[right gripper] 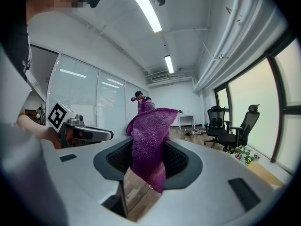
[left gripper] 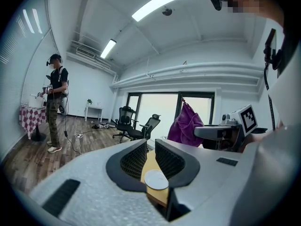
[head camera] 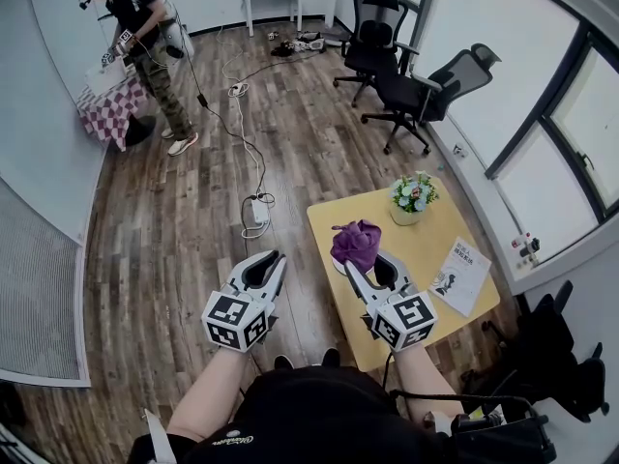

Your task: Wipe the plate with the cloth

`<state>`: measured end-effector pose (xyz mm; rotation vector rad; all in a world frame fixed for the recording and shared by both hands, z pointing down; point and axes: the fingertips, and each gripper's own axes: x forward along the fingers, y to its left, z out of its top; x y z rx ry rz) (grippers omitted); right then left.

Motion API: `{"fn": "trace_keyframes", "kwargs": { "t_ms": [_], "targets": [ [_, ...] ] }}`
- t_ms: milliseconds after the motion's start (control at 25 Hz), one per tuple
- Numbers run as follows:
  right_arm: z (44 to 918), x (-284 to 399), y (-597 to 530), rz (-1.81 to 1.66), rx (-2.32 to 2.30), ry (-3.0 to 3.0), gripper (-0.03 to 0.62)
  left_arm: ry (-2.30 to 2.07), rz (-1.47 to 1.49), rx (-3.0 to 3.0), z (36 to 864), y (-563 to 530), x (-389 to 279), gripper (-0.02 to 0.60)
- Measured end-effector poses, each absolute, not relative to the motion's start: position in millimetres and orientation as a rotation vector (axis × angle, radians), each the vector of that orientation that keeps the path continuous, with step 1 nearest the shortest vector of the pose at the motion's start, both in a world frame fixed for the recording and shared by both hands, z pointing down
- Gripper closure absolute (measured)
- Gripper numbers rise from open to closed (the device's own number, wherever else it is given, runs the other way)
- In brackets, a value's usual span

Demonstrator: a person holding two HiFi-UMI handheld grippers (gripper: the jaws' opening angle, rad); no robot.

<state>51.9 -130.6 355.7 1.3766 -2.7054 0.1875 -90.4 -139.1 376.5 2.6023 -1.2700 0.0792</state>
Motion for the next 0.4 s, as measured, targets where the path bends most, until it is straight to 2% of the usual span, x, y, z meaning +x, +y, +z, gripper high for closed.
{"fn": "trace_keyframes", "kwargs": {
  "t_ms": [400],
  "targets": [
    [358.6,50.6,-131.3,0.185,1.382,-2.697,0.428,-1.262,0.076,2.594,384.2,-139.2,-91.0,0.522]
  ]
}}
